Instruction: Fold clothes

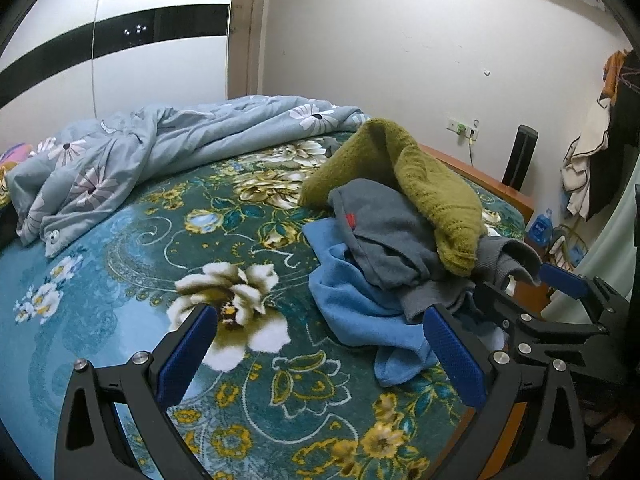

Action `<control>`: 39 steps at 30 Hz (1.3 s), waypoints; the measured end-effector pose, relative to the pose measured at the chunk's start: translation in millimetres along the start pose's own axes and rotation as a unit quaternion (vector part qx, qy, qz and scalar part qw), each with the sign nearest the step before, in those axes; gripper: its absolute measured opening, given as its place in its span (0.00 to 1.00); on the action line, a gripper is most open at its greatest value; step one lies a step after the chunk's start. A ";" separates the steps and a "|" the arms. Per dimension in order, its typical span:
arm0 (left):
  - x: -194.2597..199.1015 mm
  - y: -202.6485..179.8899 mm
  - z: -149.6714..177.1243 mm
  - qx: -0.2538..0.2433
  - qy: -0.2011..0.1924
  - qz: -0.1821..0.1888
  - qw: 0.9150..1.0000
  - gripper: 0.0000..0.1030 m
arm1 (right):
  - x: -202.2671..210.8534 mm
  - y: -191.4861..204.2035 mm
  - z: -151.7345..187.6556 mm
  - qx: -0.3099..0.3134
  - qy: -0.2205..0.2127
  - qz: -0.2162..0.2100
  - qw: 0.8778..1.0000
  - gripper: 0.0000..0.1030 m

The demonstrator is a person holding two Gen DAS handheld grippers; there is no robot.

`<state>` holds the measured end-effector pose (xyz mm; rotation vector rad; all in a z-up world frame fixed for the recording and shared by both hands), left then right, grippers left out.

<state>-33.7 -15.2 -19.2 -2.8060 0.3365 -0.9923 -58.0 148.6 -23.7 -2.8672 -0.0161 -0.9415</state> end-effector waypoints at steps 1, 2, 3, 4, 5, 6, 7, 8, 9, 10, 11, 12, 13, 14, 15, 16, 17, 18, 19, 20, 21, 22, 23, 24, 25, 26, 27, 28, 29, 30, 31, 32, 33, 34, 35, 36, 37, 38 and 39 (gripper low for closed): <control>-0.8 0.8 0.7 0.001 0.002 -0.001 1.000 1.00 | -0.7 0.0 0.1 0.000 0.000 0.001 1.000 1.00; -1.5 1.6 1.2 0.002 0.002 -0.003 1.000 1.00 | -1.3 0.0 0.3 0.000 0.001 0.002 1.000 1.00; -2.4 2.5 1.7 0.002 0.003 -0.007 1.000 1.00 | -1.9 -0.2 0.4 -0.001 0.001 0.002 1.000 1.00; -2.7 3.3 2.1 0.002 0.003 -0.009 1.000 1.00 | -2.6 -0.8 0.2 -0.003 0.001 0.003 1.000 1.00; -2.5 4.1 2.5 0.002 0.002 -0.009 1.000 1.00 | -3.4 -1.3 -0.2 -0.004 0.001 0.003 1.000 1.00; -2.4 4.8 2.9 0.001 0.001 -0.010 1.000 1.00 | -4.0 -1.6 -0.4 -0.004 0.001 0.004 1.000 1.00; -2.3 5.4 3.1 0.000 0.000 -0.012 1.000 1.00 | -4.6 -1.8 -0.6 -0.004 0.001 0.005 1.000 1.00; -2.3 6.4 3.1 -0.001 -0.001 -0.014 1.000 1.00 | -5.0 -2.1 -0.9 -0.005 0.001 0.005 1.000 1.00; -2.5 7.5 3.1 -0.002 0.000 -0.017 1.000 1.00 | -5.2 -2.4 -1.4 -0.005 -0.001 0.006 1.000 1.00; -2.8 8.8 3.0 -0.002 0.000 -0.018 1.000 1.00 | -5.5 -2.8 -2.0 -0.006 -0.002 0.007 1.000 1.00; -3.1 10.1 3.0 -0.001 0.000 -0.018 1.000 1.00 | -6.1 -3.3 -2.7 -0.006 -0.003 0.008 1.000 1.00; -3.6 11.4 3.3 0.000 0.001 -0.018 1.000 1.00 | -6.7 -3.4 -3.0 -0.006 -0.003 0.008 1.000 1.00; -4.3 12.7 4.0 0.002 0.001 -0.018 1.000 1.00 | -7.4 -3.5 -3.3 -0.007 -0.003 0.009 1.000 1.00; -4.9 13.7 4.7 0.003 0.002 -0.019 1.000 1.00 | -8.1 -3.4 -3.6 -0.007 -0.003 0.009 1.000 1.00; -5.6 14.6 5.6 0.004 0.003 -0.020 1.000 1.00 | -8.6 -2.9 -3.9 -0.006 -0.003 0.009 1.000 1.00; -6.7 15.7 6.4 0.005 0.004 -0.021 1.000 1.00 | -9.2 -2.3 -4.3 -0.006 -0.004 0.009 1.000 1.00; -7.9 16.9 7.2 0.006 0.005 -0.022 1.000 1.00 | -9.7 -1.8 -4.6 -0.005 -0.004 0.010 1.000 1.00; -9.1 18.0 8.0 0.008 0.006 -0.022 1.000 1.00 | -10.4 -1.1 -5.0 -0.004 -0.005 0.010 1.000 1.00; -10.1 19.3 8.7 0.010 0.007 -0.022 1.000 1.00 | -11.6 -0.4 -5.4 -0.003 -0.005 0.010 1.000 1.00; -10.8 21.0 9.1 0.012 0.007 -0.021 1.000 1.00 | -12.7 0.2 -5.7 -0.002 -0.004 0.010 1.000 1.00; -11.7 22.8 9.6 0.015 0.008 -0.019 1.000 1.00 | -14.3 0.9 -5.8 -0.001 -0.003 0.010 1.000 1.00; -12.4 24.3 10.0 0.017 0.008 -0.017 1.000 1.00 | -15.8 1.5 -6.0 -0.001 -0.002 0.010 1.000 1.00; -13.2 25.6 10.4 0.019 0.009 -0.015 1.000 1.00 | -17.2 2.3 -6.3 0.000 -0.002 0.011 1.000 1.00; -13.8 27.1 10.7 0.021 0.009 -0.013 1.000 1.00 | -18.2 3.1 -7.2 0.002 -0.003 0.011 1.000 1.00; -14.2 28.8 11.0 0.022 0.009 -0.012 1.000 1.00 | -19.1 4.0 -8.0 0.004 -0.004 0.011 1.000 1.00; -14.3 30.3 11.0 0.023 0.008 -0.012 1.000 1.00 | -20.0 4.7 -9.3 0.006 -0.005 0.011 1.000 1.00; -14.1 32.2 11.0 0.024 0.006 -0.012 1.000 1.00 | -20.8 4.9 -11.7 0.007 -0.008 0.012 1.000 1.00; -13.8 34.3 11.0 0.026 0.005 -0.011 1.000 1.00 | -21.5 5.1 -14.2 0.008 -0.011 0.013 1.000 1.00; -13.8 36.2 10.9 0.027 0.004 -0.010 1.000 1.00 | -22.3 5.3 -16.7 0.010 -0.014 0.014 1.000 1.00; -13.8 38.4 10.8 0.029 0.003 -0.008 1.000 1.00 | -23.2 5.3 -19.8 0.011 -0.018 0.015 1.000 1.00; -13.5 41.1 10.8 0.031 0.003 -0.006 1.000 1.00 | -25.0 4.9 -24.8 0.013 -0.021 0.016 1.000 1.00; -12.9 43.7 10.9 0.033 0.002 -0.005 0.999 1.00 | -27.6 4.8 -31.0 0.014 -0.024 0.019 0.999 1.00; -12.3 46.4 11.0 0.034 0.001 -0.004 0.999 1.00 | -31.5 4.7 -39.5 0.015 -0.028 0.023 0.999 1.00; -11.7 49.0 11.0 0.036 0.001 -0.003 0.999 1.00 | -35.1 5.1 -47.6 0.017 -0.031 0.026 0.999 1.00; -11.1 51.6 11.1 0.038 0.000 -0.002 0.999 1.00 | -39.5 7.1 -55.9 0.018 -0.035 0.029 0.999 1.00; -10.0 55.0 11.4 0.040 -0.001 -0.001 0.999 1.00 | -46.4 9.7 -66.2 0.021 -0.039 0.033 0.998 1.00; -8.2 59.3 12.0 0.043 -0.003 -0.001 0.999 1.00 | -52.7 12.4 -74.2 0.023 -0.041 0.034 0.998 1.00; -6.4 63.6 12.5 0.045 -0.004 -0.001 0.999 1.00 | -60.3 15.6 -82.2 0.026 -0.042 0.033 0.998 0.99; -4.7 68.0 12.9 0.046 -0.005 -0.004 0.999 1.00 | -70.9 20.3 -90.6 0.029 -0.038 0.028 0.998 0.98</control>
Point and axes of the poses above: each gripper's, at about its wrist camera, not at the fingertips, and x roughly against the way its jaws point, y to its left, z to its underside, the point moved 6 cm from there along -x, roughly the way its jaws point, and after that the axes turned 10 degrees about z, right-handed, at the moved point
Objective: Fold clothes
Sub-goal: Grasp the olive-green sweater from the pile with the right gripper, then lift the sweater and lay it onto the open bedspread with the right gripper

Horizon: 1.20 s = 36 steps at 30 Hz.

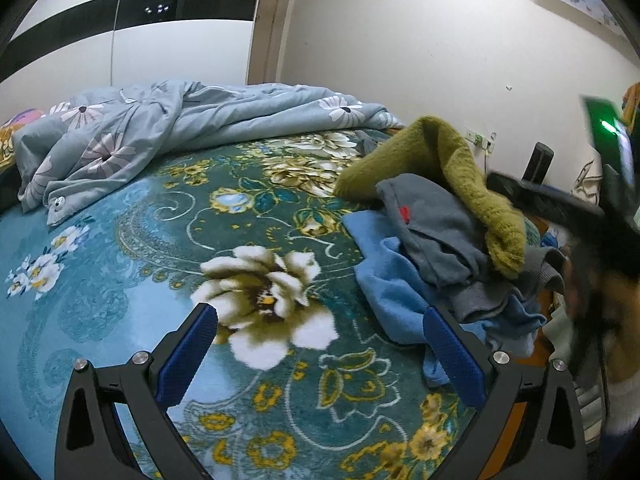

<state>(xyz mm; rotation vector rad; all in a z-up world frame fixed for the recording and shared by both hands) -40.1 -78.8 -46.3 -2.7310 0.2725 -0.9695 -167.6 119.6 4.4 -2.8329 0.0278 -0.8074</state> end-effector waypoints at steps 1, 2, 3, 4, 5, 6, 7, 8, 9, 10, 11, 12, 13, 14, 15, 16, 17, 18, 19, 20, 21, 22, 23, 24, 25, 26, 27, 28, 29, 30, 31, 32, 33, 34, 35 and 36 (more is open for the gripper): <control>1.7 4.8 -0.1 0.000 -0.001 -0.003 1.000 1.00 | -11.5 4.6 -7.1 0.003 0.006 -0.005 1.000 0.98; 3.5 10.2 -0.3 0.001 -0.002 -0.006 1.000 1.00 | -24.2 8.8 -12.3 0.006 0.016 -0.008 1.000 0.93; 5.4 15.6 -0.4 0.001 -0.003 -0.009 1.000 1.00 | -38.5 12.9 -17.4 0.010 0.028 -0.007 1.000 0.87; 7.1 20.9 -0.7 0.002 -0.004 -0.013 1.000 1.00 | -54.6 15.8 -20.8 0.014 0.044 0.000 0.999 0.85; 9.1 26.1 -0.7 0.004 -0.005 -0.015 1.000 1.00 | -65.9 15.8 -20.7 0.011 0.059 0.006 0.998 0.75; 11.9 32.8 -0.5 0.006 -0.007 -0.019 1.000 1.00 | -77.3 15.8 -20.7 0.008 0.075 0.011 0.997 0.61; 14.6 40.2 -0.2 0.009 -0.009 -0.024 1.000 1.00 | -87.0 14.7 -20.0 0.002 0.089 0.014 0.996 0.54; 17.2 46.9 0.5 0.014 -0.011 -0.028 0.999 1.00 | -92.9 10.7 -17.6 -0.012 0.103 0.010 0.995 0.43; 20.5 54.5 1.6 0.020 -0.013 -0.030 0.999 1.00 | -98.8 6.7 -15.3 -0.027 0.117 0.007 0.993 0.37; 23.2 60.9 2.5 0.026 -0.015 -0.031 0.999 1.00 | -104.6 2.7 -13.1 -0.041 0.130 0.003 0.991 0.34; 25.9 66.5 3.5 0.033 -0.016 -0.031 0.999 1.00 | -108.6 -1.3 -11.6 -0.055 0.141 -0.002 0.989 0.27; 29.4 72.7 4.8 0.040 -0.018 -0.031 0.999 1.00 | -108.0 -6.2 -12.6 -0.067 0.145 -0.011 0.987 0.18; 33.0 78.6 6.2 0.047 -0.019 -0.031 0.998 1.00 | -106.9 -12.0 -15.0 -0.084 0.151 -0.023 0.985 0.17; 36.8 83.7 7.5 0.054 -0.021 -0.032 0.998 1.00 | -104.8 -15.7 -19.1 -0.101 0.155 -0.036 0.982 0.16; 41.9 89.3 9.0 0.062 -0.025 -0.031 0.997 1.00 | -99.2 -21.8 -26.4 -0.125 0.155 -0.054 0.978 0.15; 47.9 94.5 10.5 0.070 -0.030 -0.030 0.997 1.00 | -91.7 -27.6 -35.3 -0.141 0.152 -0.067 0.976 0.15; 54.1 98.8 11.7 0.078 -0.035 -0.027 0.996 1.00 | -79.3 -31.3 -47.7 -0.139 0.140 -0.068 0.978 0.15; 61.7 103.7 12.9 0.087 -0.041 -0.024 0.995 1.00 | -66.6 -32.2 -58.6 -0.133 0.130 -0.065 0.980 0.14; 69.5 108.3 13.9 0.095 -0.048 -0.021 0.994 1.00 | -53.1 -32.1 -69.6 -0.130 0.120 -0.069 0.982 0.14; 77.6 112.7 14.7 0.104 -0.055 -0.019 0.993 1.00 | -37.4 -29.2 -80.7 -0.133 0.114 -0.088 0.981 0.14; 85.8 117.0 15.5 0.113 -0.063 -0.016 0.991 1.00 | -21.6 -25.0 -91.3 -0.134 0.108 -0.107 0.979 0.14; 93.9 121.5 16.2 0.122 -0.070 -0.014 0.990 1.00 | -6.4 -16.8 -100.0 -0.128 0.103 -0.123 0.979 0.14; 103.7 126.4 17.0 0.131 -0.078 -0.010 0.988 1.00 | 8.1 -7.8 -108.1 -0.115 0.094 -0.129 0.981 0.14; 115.1 131.1 18.1 0.140 -0.087 -0.007 0.986 1.00 | 23.4 2.6 -116.0 -0.103 0.085 -0.137 0.981 0.14; 125.7 135.0 19.0 0.146 -0.095 -0.005 0.985 1.00 | 40.7 16.7 -123.8 -0.094 0.075 -0.154 0.981 0.14; 138.2 139.4 20.3 0.150 -0.105 -0.006 0.983 1.00 | 58.9 31.6 -131.3 -0.085 0.065 -0.172 0.979 0.13; 153.0 144.5 22.0 0.153 -0.116 -0.009 0.981 1.00 | 79.1 49.2 -137.8 -0.076 0.057 -0.194 0.976 0.13; 167.5 150.0 24.0 0.156 -0.128 -0.014 0.979 1.00 | 98.4 67.7 -142.5 -0.064 0.049 -0.213 0.974 0.13; 181.6 156.0 26.3 0.159 -0.138 -0.019 0.977 1.00 | 119.0 88.2 -145.2 -0.048 0.040 -0.233 0.971 0.13; 198.2 163.7 29.7 0.165 -0.151 -0.025 0.974 1.00 | 145.3 114.5 -147.3 -0.027 0.028 -0.260 0.965 0.13; 216.5 172.8 34.4 0.172 -0.163 -0.032 0.971 1.00 | 170.2 140.6 -147.1 -0.008 0.019 -0.287 0.958 0.13; 233.8 181.3 39.8 0.179 -0.174 -0.039 0.967 1.00 | 191.2 166.1 -141.5 0.006 0.017 -0.317 0.948 0.13; 252.7 190.4 46.5 0.187 -0.186 -0.048 0.963 1.00 | 212.4 191.5 -135.7 0.021 0.014 -0.346 0.938 0.13; 272.2 199.9 54.8 0.194 -0.196 -0.061 0.959 1.00 | 232.1 217.1 -128.7 0.036 0.013 -0.374 0.927 0.13; 291.1 209.4 63.9 0.202 -0.204 -0.075 0.955 1.00 | 248.1 243.7 -118.5 0.050 0.016 -0.401 0.915 0.13; 310.4 218.9 74.1 0.209 -0.213 -0.092 0.950 1.00 | 262.4 269.1 -108.1 0.063 0.020 -0.424 0.903 0.13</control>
Point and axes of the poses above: each gripper's, at about its wrist camera, not at the fingertips, and x roughly against the way its jaws point, y to its left, z to its underside, the point moved 6 cm from there along -x, roughly the way its jaws point, and after that the axes turned 10 degrees about z, right-handed, at the moved point
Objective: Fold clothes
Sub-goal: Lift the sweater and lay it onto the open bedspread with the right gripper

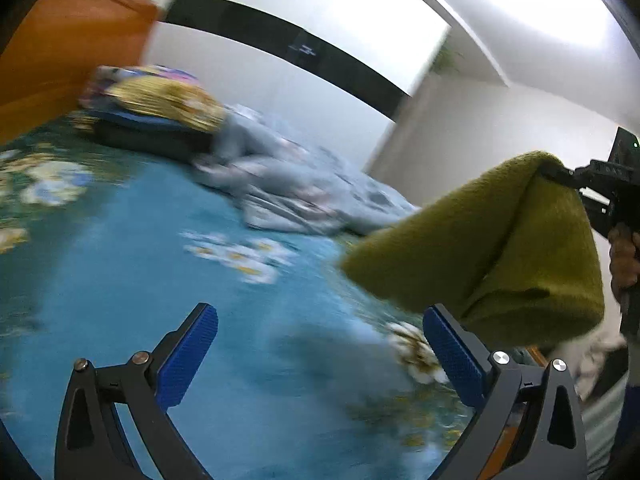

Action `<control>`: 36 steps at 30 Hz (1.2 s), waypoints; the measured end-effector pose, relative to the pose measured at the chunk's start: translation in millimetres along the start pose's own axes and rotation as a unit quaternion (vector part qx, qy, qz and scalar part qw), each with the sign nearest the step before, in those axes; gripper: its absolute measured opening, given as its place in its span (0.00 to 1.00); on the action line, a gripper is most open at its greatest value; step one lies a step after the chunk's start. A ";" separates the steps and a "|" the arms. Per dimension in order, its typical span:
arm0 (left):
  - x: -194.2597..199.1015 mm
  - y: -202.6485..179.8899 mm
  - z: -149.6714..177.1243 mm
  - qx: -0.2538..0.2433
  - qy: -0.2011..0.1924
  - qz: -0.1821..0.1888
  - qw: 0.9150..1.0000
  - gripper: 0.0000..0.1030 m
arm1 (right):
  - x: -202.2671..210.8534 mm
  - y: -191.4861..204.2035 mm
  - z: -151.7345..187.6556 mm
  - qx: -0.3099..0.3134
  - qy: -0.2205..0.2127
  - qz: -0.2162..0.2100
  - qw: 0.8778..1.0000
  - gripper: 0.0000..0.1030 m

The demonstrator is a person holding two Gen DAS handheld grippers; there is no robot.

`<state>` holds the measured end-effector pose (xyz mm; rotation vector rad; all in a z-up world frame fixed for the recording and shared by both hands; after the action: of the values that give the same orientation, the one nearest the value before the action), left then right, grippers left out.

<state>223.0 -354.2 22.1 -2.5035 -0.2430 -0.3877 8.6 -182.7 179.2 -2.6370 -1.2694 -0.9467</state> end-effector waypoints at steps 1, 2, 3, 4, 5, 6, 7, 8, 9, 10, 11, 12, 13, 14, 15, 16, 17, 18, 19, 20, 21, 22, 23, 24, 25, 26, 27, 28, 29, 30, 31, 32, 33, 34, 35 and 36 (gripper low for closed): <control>19.3 15.2 -2.8 0.006 -0.014 -0.019 1.000 1.00 | -15.0 23.6 9.9 0.011 0.012 -0.018 1.000 0.13; 38.2 30.8 -4.4 0.012 -0.025 -0.040 0.999 1.00 | -37.2 48.6 26.0 0.023 0.033 -0.036 0.999 0.13; 56.4 46.8 -4.6 0.018 -0.033 -0.062 0.997 1.00 | -59.1 73.6 42.1 0.036 0.054 -0.053 0.997 0.13; 71.3 61.0 -3.1 0.025 -0.038 -0.082 0.996 1.00 | -82.7 98.1 61.7 0.045 0.079 -0.070 0.993 0.14; 81.8 73.2 0.5 0.031 -0.039 -0.097 0.994 1.00 | -110.1 121.3 90.1 0.050 0.115 -0.089 0.988 0.14; 92.3 85.4 4.1 0.038 -0.039 -0.113 0.992 1.00 | -137.2 144.5 118.4 0.054 0.152 -0.107 0.981 0.14; 102.9 97.5 7.7 0.045 -0.039 -0.128 0.990 1.00 | -159.2 165.6 145.5 0.057 0.183 -0.125 0.973 0.14; 111.9 108.7 11.9 0.051 -0.038 -0.142 0.988 1.00 | -169.0 181.5 169.8 0.058 0.205 -0.145 0.966 0.14; 118.9 119.0 17.3 0.059 -0.036 -0.153 0.986 1.00 | -178.6 197.3 194.1 0.060 0.226 -0.164 0.958 0.14; 125.3 129.5 23.0 0.069 -0.034 -0.164 0.983 1.00 | -188.1 213.1 218.2 0.061 0.247 -0.183 0.950 0.14; 130.0 138.7 28.0 0.080 -0.032 -0.173 0.981 1.00 | -195.6 227.0 240.3 0.063 0.264 -0.201 0.941 0.14; 133.2 146.8 31.9 0.091 -0.031 -0.178 0.979 1.00 | -197.8 236.1 256.2 0.066 0.273 -0.214 0.936 0.15; 135.0 154.8 35.6 0.104 -0.029 -0.183 0.977 1.00 | -197.8 243.9 268.2 0.073 0.275 -0.220 0.933 0.15; 136.2 160.8 38.8 0.115 -0.027 -0.186 0.975 1.00 | -197.3 249.0 277.4 0.082 0.275 -0.223 0.932 0.19; 137.5 165.2 41.5 0.122 -0.024 -0.188 0.974 1.00 | -195.5 251.3 283.6 0.089 0.271 -0.223 0.932 0.20; 139.0 168.9 43.4 0.125 -0.023 -0.190 0.974 1.00 | -190.1 246.5 282.7 0.091 0.261 -0.219 0.936 0.22; 138.4 168.9 43.5 0.123 -0.023 -0.191 0.974 1.00 | -184.6 241.6 281.7 0.092 0.250 -0.215 0.939 0.29; 136.5 166.8 43.0 0.119 -0.024 -0.190 0.974 1.00 | -178.6 233.3 278.8 0.091 0.239 -0.211 0.943 0.37; 134.7 164.8 42.5 0.115 -0.025 -0.190 0.975 1.00 | -171.4 216.2 270.8 0.086 0.225 -0.206 0.948 0.40; 130.9 161.8 41.5 0.109 -0.024 -0.187 0.976 1.00 | -164.1 199.1 262.7 0.080 0.212 -0.200 0.953 0.47; 124.7 157.6 40.0 0.101 -0.021 -0.179 0.978 1.00 | -157.8 182.2 255.0 0.076 0.197 -0.190 0.959 0.53; 117.6 153.8 39.7 0.097 -0.017 -0.172 0.980 1.00 | -153.7 166.4 249.2 0.076 0.184 -0.167 0.966 0.55; 109.5 150.6 40.9 0.096 -0.011 -0.164 0.982 1.00 | -150.8 151.2 248.4 0.073 0.178 -0.144 0.971 0.59; 101.3 147.4 42.1 0.096 -0.006 -0.156 0.983 1.00 | -152.3 133.4 252.0 0.066 0.178 -0.117 0.975 0.59; 94.1 144.7 44.2 0.097 0.001 -0.149 0.984 1.00 | -153.7 115.5 255.7 0.059 0.179 -0.090 0.978 0.59; 88.0 142.7 47.5 0.099 0.008 -0.144 0.985 1.00 | -155.5 98.7 260.8 0.050 0.183 -0.066 0.980 0.59; 81.9 140.7 50.9 0.101 0.016 -0.139 0.985 1.00 | -159.0 86.6 269.2 0.037 0.196 -0.056 0.978 0.59; 75.7 138.7 54.2 0.104 0.024 -0.135 0.985 1.00 | -163.8 79.0 276.6 0.025 0.207 -0.052 0.977 0.59; 71.0 136.8 57.0 0.104 0.030 -0.132 0.985 1.00 | -168.6 71.3 283.9 0.012 0.217 -0.048 0.975 0.59; 68.8 135.3 58.3 0.102 0.034 -0.134 0.985 1.00 | -172.6 65.0 290.2 0.001 0.227 -0.046 0.973 0.59; 67.9 134.4 58.7 0.100 0.035 -0.136 0.985 1.00 | -174.8 62.0 293.8 -0.008 0.235 -0.048 0.971 0.59; 67.4 133.9 58.6 0.100 0.035 -0.136 0.985 1.00 | -177.5 61.0 297.3 -0.017 0.242 -0.053 0.969 0.59; 67.4 134.1 57.9 0.102 0.036 -0.135 0.985 1.00 | -181.3 65.3 300.4 -0.029 0.247 -0.065 0.966 0.59; 68.1 134.5 57.4 0.104 0.036 -0.136 0.985 1.00 | -185.1 69.6 303.6 -0.041 0.252 -0.077 0.964 0.59; 69.1 135.3 57.1 0.106 0.036 -0.138 0.984 1.00 | -188.9 73.8 306.6 -0.053 0.257 -0.090 0.961 0.59; 70.2 135.8 56.9 0.108 0.036 -0.139 0.984 1.00 | -192.6 78.1 309.6 -0.065 0.262 -0.102 0.958 0.59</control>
<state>336.5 -425.3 -71.0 -2.2419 -0.5781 -0.5339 129.6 -270.3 -162.5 -2.1291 -1.3800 -1.6692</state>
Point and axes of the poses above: each gripper's, at about its wrist camera, not at the fingertips, and x roughly against the way its jaws point, y to its left, z to its underside, the point moved 6 cm from there along -x, roughly the way its jaws point, and after that the axes turned 10 degrees about z, right-handed, at the moved point
